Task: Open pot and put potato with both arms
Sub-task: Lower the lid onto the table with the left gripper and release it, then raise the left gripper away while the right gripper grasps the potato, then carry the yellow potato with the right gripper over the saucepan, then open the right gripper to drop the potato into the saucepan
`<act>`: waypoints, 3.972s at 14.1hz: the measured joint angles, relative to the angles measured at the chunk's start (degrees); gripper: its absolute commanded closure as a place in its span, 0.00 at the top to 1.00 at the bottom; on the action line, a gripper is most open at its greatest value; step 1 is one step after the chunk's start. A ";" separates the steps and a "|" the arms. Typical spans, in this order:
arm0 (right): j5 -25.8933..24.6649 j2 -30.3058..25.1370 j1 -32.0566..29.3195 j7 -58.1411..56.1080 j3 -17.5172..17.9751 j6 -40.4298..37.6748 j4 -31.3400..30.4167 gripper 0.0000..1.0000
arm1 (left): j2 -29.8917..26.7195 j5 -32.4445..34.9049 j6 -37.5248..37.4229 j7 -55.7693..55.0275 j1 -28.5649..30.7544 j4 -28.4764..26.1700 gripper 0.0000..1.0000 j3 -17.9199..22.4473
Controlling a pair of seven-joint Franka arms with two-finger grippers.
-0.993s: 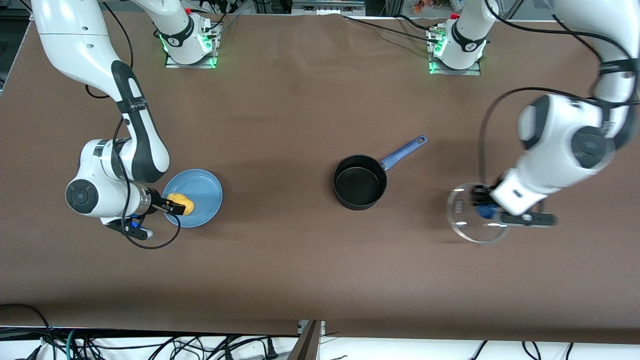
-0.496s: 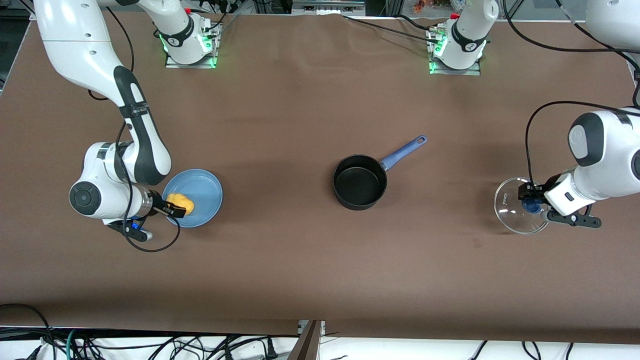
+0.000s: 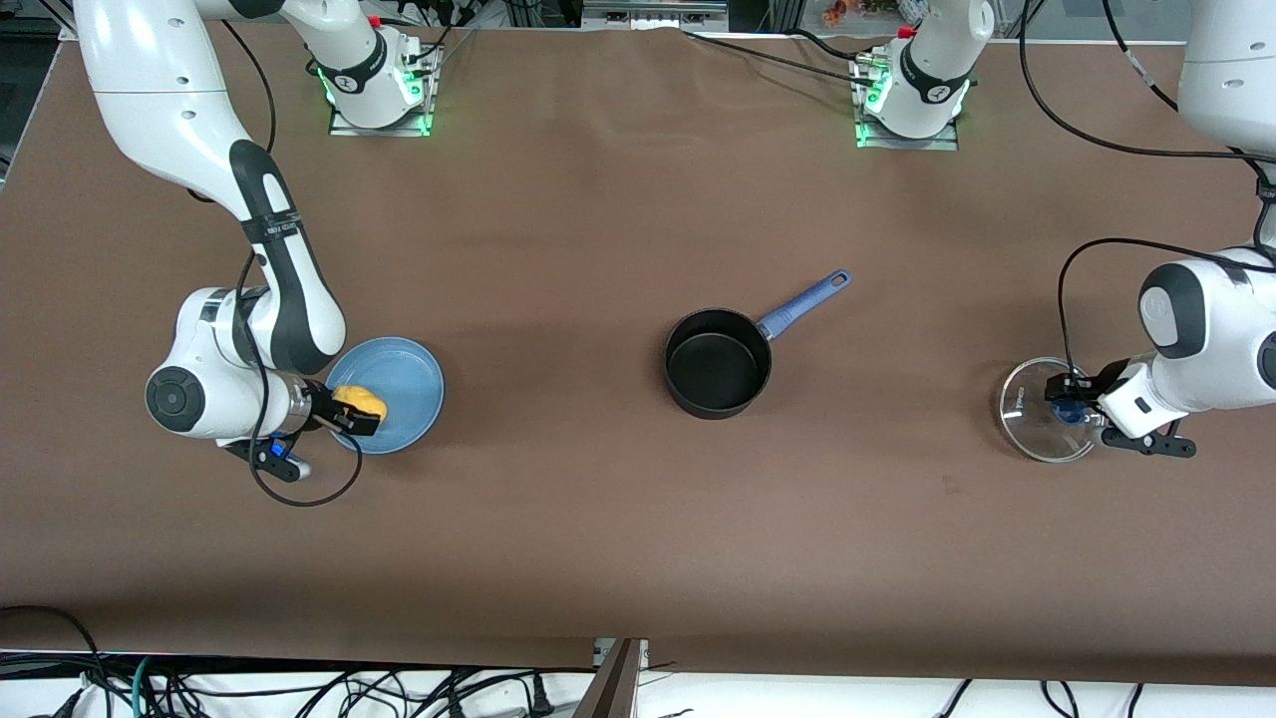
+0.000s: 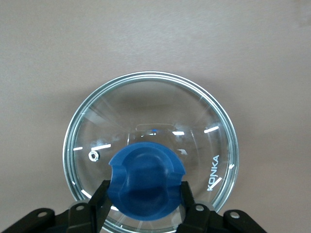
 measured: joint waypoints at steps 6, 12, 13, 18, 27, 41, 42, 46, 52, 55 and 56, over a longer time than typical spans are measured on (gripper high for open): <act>0.76 -0.10 -0.02 0.24 -0.02 -0.03 0.05 0.77 | -0.38 -0.02 -3.30 0.13 0.46 3.13 0.86 -0.24; 0.80 -0.12 -0.05 0.26 -0.04 -0.09 0.12 0.66 | -7.21 -0.26 -24.56 -2.28 -2.20 14.43 1.00 -1.16; 0.80 -0.11 -0.05 0.26 -0.04 -0.09 0.20 0.66 | -9.39 -0.27 -27.64 -5.19 -3.45 15.93 1.00 -1.33; 0.94 -0.10 0.09 0.80 0.18 -0.10 1.14 0.66 | -20.95 -0.28 -36.04 -10.65 -7.86 19.65 1.00 -1.41; 2.73 -0.33 3.17 25.89 11.10 -6.43 8.98 0.66 | -23.22 -3.73 -40.50 -19.25 -9.37 18.95 1.00 -1.40; 3.99 -0.15 27.80 62.94 18.81 8.67 16.57 0.95 | -22.61 -3.73 -40.50 -19.52 -11.07 18.95 1.00 -1.39; 3.97 -0.09 28.03 63.29 18.77 8.67 16.57 0.95 | -22.57 -3.73 -40.50 -19.52 -11.09 18.95 1.00 -1.43; 3.53 -0.08 28.23 64.39 18.44 8.76 16.58 0.96 | -22.53 -3.73 -40.50 -19.52 -11.15 18.95 1.00 -1.49; 2.60 -0.50 28.00 63.35 15.12 6.96 18.81 0.97 | -22.51 -3.73 -40.50 -19.52 -11.18 18.98 1.00 -1.50; 2.10 -2.09 25.76 54.22 12.39 -0.93 20.42 0.99 | -22.52 -3.73 -40.49 -19.52 -11.21 19.27 1.00 -1.50; 2.10 -2.87 23.64 49.62 12.15 -4.19 20.89 0.99 | -22.52 -3.73 -40.49 -19.52 -11.22 19.33 1.00 -1.50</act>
